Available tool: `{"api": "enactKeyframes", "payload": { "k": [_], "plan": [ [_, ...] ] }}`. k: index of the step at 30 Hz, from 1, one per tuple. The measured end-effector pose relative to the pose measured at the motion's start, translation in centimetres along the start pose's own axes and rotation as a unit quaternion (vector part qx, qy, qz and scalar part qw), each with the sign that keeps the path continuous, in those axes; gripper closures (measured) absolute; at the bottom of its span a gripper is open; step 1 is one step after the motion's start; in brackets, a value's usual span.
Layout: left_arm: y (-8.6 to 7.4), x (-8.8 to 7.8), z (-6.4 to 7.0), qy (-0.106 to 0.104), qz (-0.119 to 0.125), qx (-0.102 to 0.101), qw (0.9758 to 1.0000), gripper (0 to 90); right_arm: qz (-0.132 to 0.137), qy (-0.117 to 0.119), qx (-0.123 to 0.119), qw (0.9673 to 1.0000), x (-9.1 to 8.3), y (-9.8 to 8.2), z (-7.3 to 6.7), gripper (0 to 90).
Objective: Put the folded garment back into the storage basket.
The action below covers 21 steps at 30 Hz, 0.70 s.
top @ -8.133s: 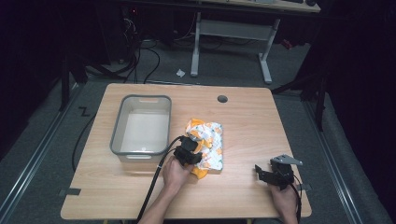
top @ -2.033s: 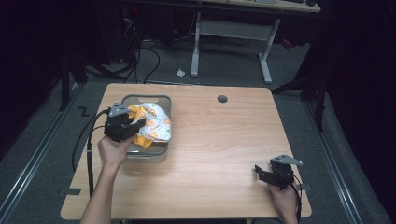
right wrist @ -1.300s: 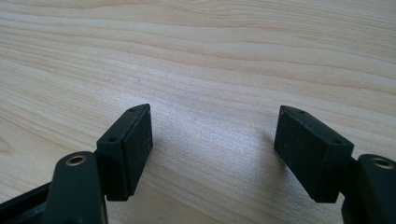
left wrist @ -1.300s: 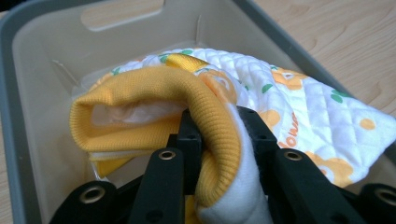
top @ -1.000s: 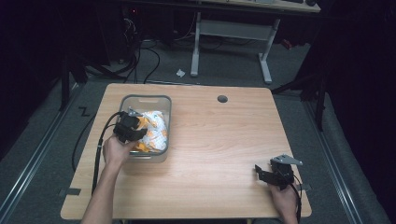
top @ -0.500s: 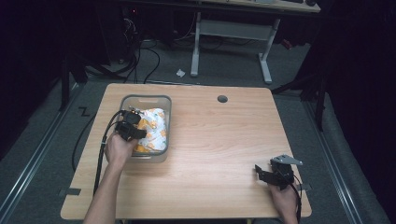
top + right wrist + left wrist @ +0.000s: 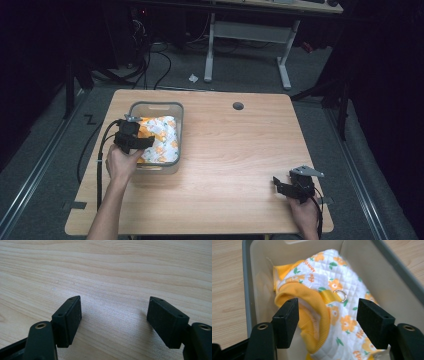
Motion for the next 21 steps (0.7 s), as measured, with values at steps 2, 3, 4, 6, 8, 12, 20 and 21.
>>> {"api": "enactKeyframes", "payload": {
  "k": [2, 3, 4, 6, 8, 12, 20, 21],
  "plan": [
    [0.1, -0.3, 0.2, -0.005, 0.006, -0.002, 1.0000, 34.7, 0.000, 0.000, -0.001, 1.0000, 0.0, 0.0, 0.0, 28.3],
    [0.1, -0.5, 0.4, -0.009, 0.012, -0.002, 0.9999, 34.9, 0.000, 0.000, 0.000, 1.0000, 0.0, 0.0, 0.0, 28.3],
    [0.2, -1.0, 0.8, -0.015, 0.021, 0.004, 0.9997, 34.8, 0.001, 0.000, -0.001, 1.0000, 0.0, 0.0, 0.0, 28.3],
    [0.2, -1.2, 1.0, -0.016, 0.026, 0.008, 0.9995, 34.4, 0.000, 0.000, -0.001, 1.0000, 0.0, 0.0, 0.0, 28.3],
    [0.1, -1.6, 1.4, -0.025, 0.030, 0.011, 0.9992, 33.7, 0.000, 0.000, 0.000, 1.0000, 0.0, 0.0, 0.0, 28.3],
    [0.2, -2.3, 2.0, -0.031, 0.042, 0.017, 0.9985, 32.5, 0.000, 0.000, 0.000, 1.0000, 0.0, 0.0, 0.0, 28.3],
    [0.2, -3.3, 2.9, -0.041, 0.061, 0.017, 0.9972, 31.3, 0.000, 0.000, 0.000, 1.0000, 0.0, 0.0, 0.0, 28.3],
    [0.2, -3.4, 3.0, -0.043, 0.063, 0.018, 0.9970, 31.2, 0.000, 0.000, 0.000, 1.0000, 0.0, 0.0, 0.0, 28.3]
  ]
}}
Point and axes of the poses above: each handheld gripper's, and its own axes: x roughly forward along the jaws, y roughly out of its top, z roughly to its right, the point moved 8 cm from there along x, roughly forward along the jaws, and after that the axes turned 3 degrees about z, right-handed, at the moved point
